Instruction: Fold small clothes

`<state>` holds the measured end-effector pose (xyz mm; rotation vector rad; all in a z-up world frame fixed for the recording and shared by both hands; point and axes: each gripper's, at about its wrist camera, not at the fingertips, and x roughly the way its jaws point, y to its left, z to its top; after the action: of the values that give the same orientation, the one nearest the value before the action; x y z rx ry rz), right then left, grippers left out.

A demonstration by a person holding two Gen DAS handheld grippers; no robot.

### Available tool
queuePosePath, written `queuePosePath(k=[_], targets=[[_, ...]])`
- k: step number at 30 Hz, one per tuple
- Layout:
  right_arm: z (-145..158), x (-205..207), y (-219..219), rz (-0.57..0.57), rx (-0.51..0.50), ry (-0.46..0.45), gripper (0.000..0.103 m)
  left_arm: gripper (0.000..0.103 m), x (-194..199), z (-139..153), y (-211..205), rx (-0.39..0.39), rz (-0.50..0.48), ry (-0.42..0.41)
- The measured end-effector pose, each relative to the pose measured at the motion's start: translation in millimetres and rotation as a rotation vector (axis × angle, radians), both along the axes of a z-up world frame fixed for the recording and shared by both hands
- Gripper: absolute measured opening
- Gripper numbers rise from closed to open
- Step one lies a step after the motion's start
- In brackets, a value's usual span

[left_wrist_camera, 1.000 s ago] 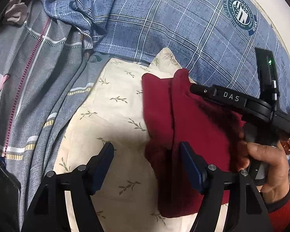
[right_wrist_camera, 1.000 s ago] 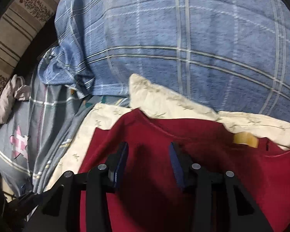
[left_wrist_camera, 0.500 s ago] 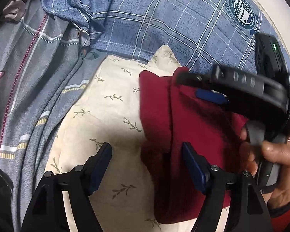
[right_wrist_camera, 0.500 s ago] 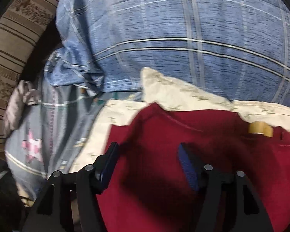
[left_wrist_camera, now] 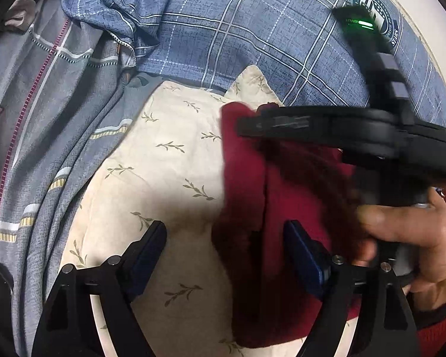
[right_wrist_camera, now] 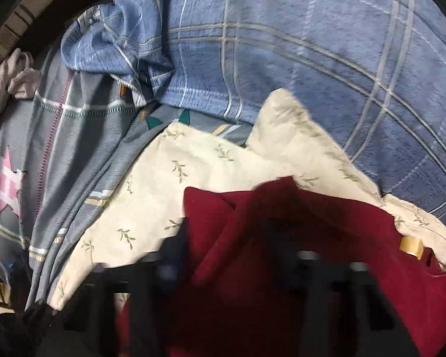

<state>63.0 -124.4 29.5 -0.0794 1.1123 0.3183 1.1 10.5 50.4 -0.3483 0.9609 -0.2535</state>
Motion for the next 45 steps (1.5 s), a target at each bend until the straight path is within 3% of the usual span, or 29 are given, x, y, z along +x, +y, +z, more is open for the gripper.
queuePosePath(k=[1, 9, 11, 12, 16, 18, 19, 20, 22, 27, 28, 29, 30, 31, 32, 34, 36, 38, 39, 40, 45], targets=[[4, -2, -9, -0.004, 0.062, 0.008, 0.021, 0.082, 1, 0, -2, 0.001, 0.0, -0.002], [36, -22, -47, -0.041, 0.216, -0.053, 0.016, 0.081, 5, 0, -18, -0.001, -0.019, -0.029], [38, -24, -50, -0.051, 0.242, -0.054, 0.015, 0.062, 7, -1, -20, -0.035, -0.042, -0.039], [40, -25, -54, -0.055, 0.252, -0.053, 0.015, 0.043, 8, -1, -24, -0.059, -0.078, -0.035], [45, -26, -67, -0.079, 0.283, -0.039, 0.016, 0.026, -3, 9, -33, -0.024, -0.121, -0.104], [47, -26, -69, -0.092, 0.289, -0.023, 0.026, 0.024, -7, 13, -33, -0.028, -0.126, -0.13], [49, -27, -69, -0.096, 0.291, -0.017, 0.038, 0.024, -8, 13, -32, -0.03, -0.128, -0.132], [51, -27, -69, -0.095, 0.295, -0.012, 0.06, 0.024, -10, 13, -31, -0.031, -0.13, -0.133], [54, -28, -64, -0.086, 0.299, -0.004, 0.079, 0.024, -12, 11, -30, -0.024, -0.132, -0.138], [41, -21, -34, -0.041, 0.241, 0.04, 0.079, 0.023, -16, 11, -35, 0.001, -0.145, -0.157], [32, -17, -27, -0.034, 0.215, 0.057, 0.078, 0.023, -17, 12, -36, 0.009, -0.146, -0.156], [25, -15, -24, -0.029, 0.193, 0.065, 0.068, 0.023, -17, 12, -37, 0.027, -0.144, -0.15], [19, -15, -21, -0.032, 0.157, 0.057, 0.054, 0.025, -16, 10, -37, 0.041, -0.143, -0.145], [16, -16, -22, -0.043, 0.121, 0.033, 0.027, 0.031, -17, 10, -37, 0.048, -0.142, -0.141], [16, -17, -26, -0.047, 0.141, 0.023, 0.024, 0.036, -18, 10, -37, 0.054, -0.139, -0.136], [21, -21, -42, -0.073, 0.216, -0.007, 0.021, 0.062, -22, 8, -37, 0.069, -0.123, -0.119], [30, -26, -53, -0.083, 0.247, -0.039, 0.018, 0.062, -25, 7, -38, 0.077, -0.121, -0.111], [40, -30, -65, -0.088, 0.269, -0.058, 0.016, 0.059, -31, 11, -42, 0.066, -0.141, -0.113], [45, -32, -70, -0.088, 0.279, -0.064, 0.016, 0.045, -35, 17, -44, 0.049, -0.151, -0.131], [49, -34, -76, -0.091, 0.286, -0.072, 0.016, 0.025, -37, 21, -46, 0.036, -0.167, -0.143], [72, -48, -113, -0.127, 0.345, -0.098, 0.015, 0.017, -58, 60, -80, 0.024, -0.261, -0.227]])
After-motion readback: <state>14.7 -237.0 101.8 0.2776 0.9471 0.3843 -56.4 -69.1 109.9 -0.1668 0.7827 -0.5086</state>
